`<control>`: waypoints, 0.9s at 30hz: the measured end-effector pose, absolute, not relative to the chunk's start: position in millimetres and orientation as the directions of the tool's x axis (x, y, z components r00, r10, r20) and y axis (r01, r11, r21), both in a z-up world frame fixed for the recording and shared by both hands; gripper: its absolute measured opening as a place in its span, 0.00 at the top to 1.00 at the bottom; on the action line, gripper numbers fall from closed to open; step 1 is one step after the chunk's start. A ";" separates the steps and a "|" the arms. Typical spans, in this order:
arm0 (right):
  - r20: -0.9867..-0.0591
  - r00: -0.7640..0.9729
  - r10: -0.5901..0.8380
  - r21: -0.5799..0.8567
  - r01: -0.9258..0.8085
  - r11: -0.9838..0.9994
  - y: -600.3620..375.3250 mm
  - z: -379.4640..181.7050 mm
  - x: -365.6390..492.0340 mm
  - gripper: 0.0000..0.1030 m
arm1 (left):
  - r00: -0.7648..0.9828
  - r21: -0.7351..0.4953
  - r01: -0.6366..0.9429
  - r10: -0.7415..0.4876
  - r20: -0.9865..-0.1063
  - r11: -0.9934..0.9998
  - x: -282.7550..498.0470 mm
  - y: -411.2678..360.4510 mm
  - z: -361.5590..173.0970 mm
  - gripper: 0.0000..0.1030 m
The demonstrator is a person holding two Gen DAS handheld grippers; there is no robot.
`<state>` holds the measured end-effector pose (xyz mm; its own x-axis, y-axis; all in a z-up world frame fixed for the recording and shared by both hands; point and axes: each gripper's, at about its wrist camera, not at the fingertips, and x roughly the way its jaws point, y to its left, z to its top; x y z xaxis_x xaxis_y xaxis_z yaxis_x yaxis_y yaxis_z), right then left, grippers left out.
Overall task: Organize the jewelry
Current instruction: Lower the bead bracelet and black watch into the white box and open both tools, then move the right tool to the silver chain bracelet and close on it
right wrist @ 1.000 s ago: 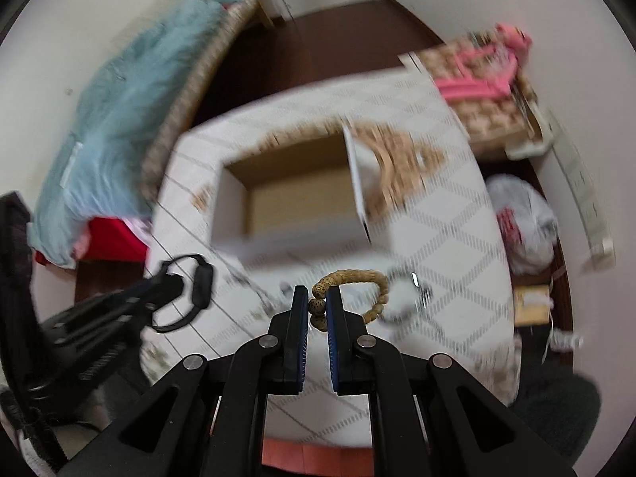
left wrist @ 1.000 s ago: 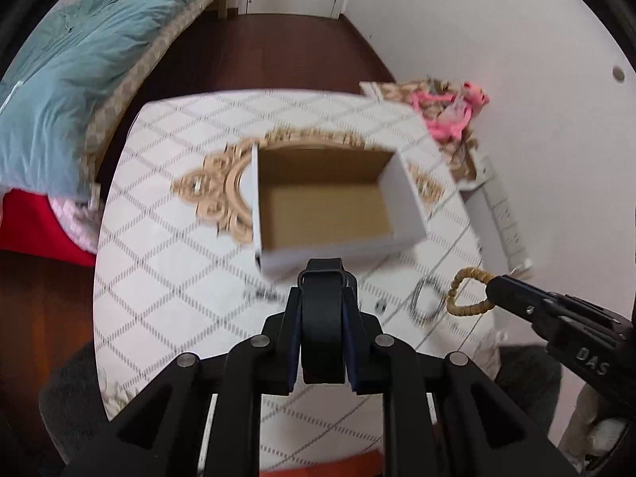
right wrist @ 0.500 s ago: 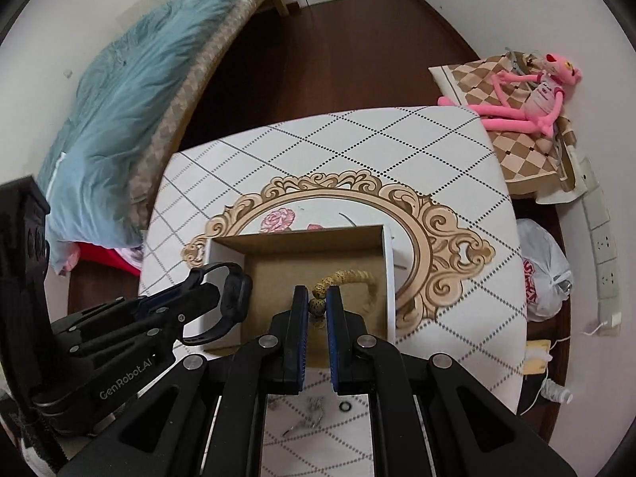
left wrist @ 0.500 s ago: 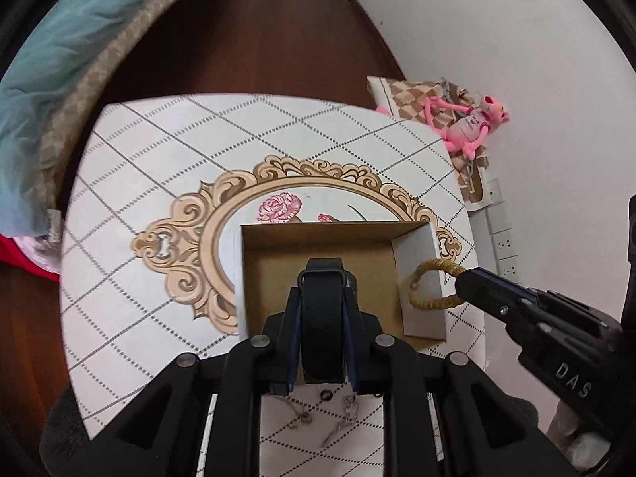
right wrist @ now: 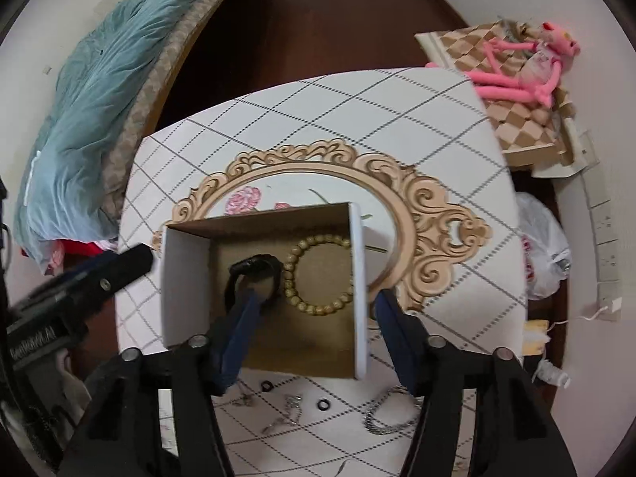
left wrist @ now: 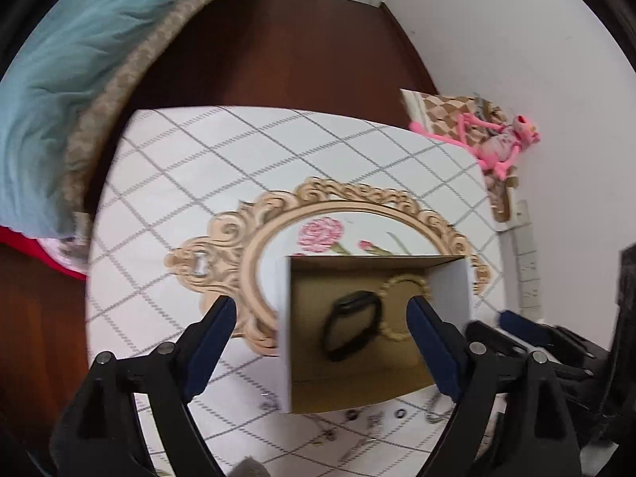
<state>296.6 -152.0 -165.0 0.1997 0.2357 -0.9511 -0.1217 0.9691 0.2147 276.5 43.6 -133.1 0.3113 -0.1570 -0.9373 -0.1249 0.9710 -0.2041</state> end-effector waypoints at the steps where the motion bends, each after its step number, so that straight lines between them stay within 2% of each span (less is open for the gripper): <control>1: -0.954 0.213 0.210 0.186 -0.125 0.975 -152.5 -164.5 291.3 0.37 | 0.325 -0.174 -0.131 -0.123 -0.938 0.976 271.8 45.0 -131.5 0.01; 2: -0.956 0.222 0.190 0.166 -0.123 0.978 -153.3 -164.6 287.9 0.35 | 0.336 -0.152 -0.135 -0.099 -0.937 0.979 269.2 46.1 -131.2 0.01; 4: -0.960 0.238 0.150 0.124 -0.122 0.985 -154.0 -167.5 278.0 0.14 | 0.364 -0.090 -0.146 -0.031 -0.931 0.985 258.3 46.4 -130.7 0.01; 5: -0.960 0.246 0.131 0.103 -0.121 0.987 -153.5 -169.7 273.5 0.12 | 0.373 -0.069 -0.151 -0.008 -0.928 0.986 253.7 46.7 -131.8 0.01; 8: -0.961 0.264 0.087 0.056 -0.125 0.991 -151.7 -177.0 261.7 0.11 | 0.371 0.008 -0.161 0.067 -0.926 0.987 240.7 44.6 -138.5 0.01; 10: -0.959 0.275 0.073 0.039 -0.127 0.991 -150.7 -178.9 255.8 0.06 | 0.368 0.033 -0.162 0.092 -0.925 0.986 234.0 43.4 -142.1 0.01; 17: -0.945 0.321 0.056 0.011 -0.142 0.990 -142.5 -168.5 237.9 0.05 | 0.371 0.020 -0.176 0.085 -0.925 0.984 209.3 41.0 -138.3 0.01; 27: -0.906 0.418 0.062 0.003 -0.141 0.990 -144.6 -120.5 197.2 0.05 | 0.448 0.035 -0.187 0.117 -0.886 0.982 168.0 34.0 -89.4 0.01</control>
<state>197.2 -144.6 -120.5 0.4180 0.0620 -0.9063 -0.1413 0.9900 0.0026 168.0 34.0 -89.4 0.4479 0.1170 -0.8864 -0.1874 0.9817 0.0349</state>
